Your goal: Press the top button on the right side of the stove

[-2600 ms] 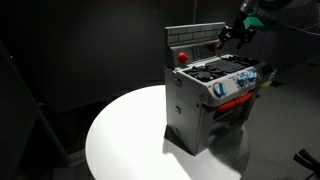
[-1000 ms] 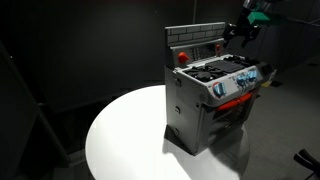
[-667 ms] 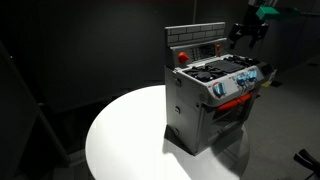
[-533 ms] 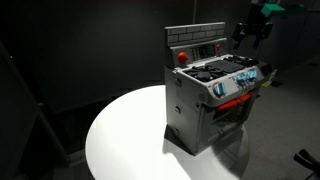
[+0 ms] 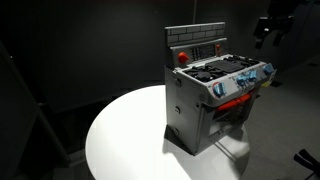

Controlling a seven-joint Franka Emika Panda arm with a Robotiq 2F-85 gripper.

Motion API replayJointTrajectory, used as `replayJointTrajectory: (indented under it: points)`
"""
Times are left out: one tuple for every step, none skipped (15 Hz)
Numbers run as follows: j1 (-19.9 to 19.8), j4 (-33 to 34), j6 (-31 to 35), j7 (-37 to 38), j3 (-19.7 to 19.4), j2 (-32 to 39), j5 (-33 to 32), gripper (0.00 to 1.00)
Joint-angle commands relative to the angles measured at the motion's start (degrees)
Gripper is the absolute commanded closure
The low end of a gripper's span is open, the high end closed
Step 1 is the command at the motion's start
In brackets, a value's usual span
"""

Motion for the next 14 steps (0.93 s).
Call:
replayJointTrajectory:
  points:
    - [-0.4, -4.9, -2.7, -4.7, 0.1, -6.5, 1.2, 0.00]
    - [-0.4, -5.8, -3.5, -5.1, 0.2, -7.8, 0.9, 0.00]
    - [-0.4, -6.7, -4.4, -5.2, 0.3, -9.0, 0.5, 0.00]
    - [-0.5, -7.4, -5.3, -4.8, 0.4, -10.2, 0.1, 0.00]
    - [-0.6, -8.2, -5.7, -4.4, 0.6, -11.1, -0.4, 0.00]
    - [-0.6, -8.8, -6.4, -4.2, 0.6, -11.9, -0.6, 0.00]
    - [-0.6, -9.5, -6.7, -4.0, 0.7, -12.6, -0.7, 0.00]
    - [-0.7, -10.0, -6.9, -3.7, 0.8, -13.1, -0.9, 0.00]
    - [-0.7, -10.5, -7.0, -3.3, 1.0, -13.4, -1.2, 0.00]
    - [-0.7, -11.0, -7.1, -3.0, 1.1, -13.7, -1.4, 0.00]
    - [-0.5, -9.4, -6.5, -3.6, 0.8, -11.8, -0.2, 0.00]
    - [-0.5, -9.8, -6.5, -3.6, 0.8, -12.0, -0.2, 0.00]
    - [-0.5, -9.8, -6.5, -3.6, 0.9, -11.9, -0.2, 0.00]
    - [-0.5, -9.8, -6.5, -3.6, 0.9, -11.9, -0.2, 0.00]
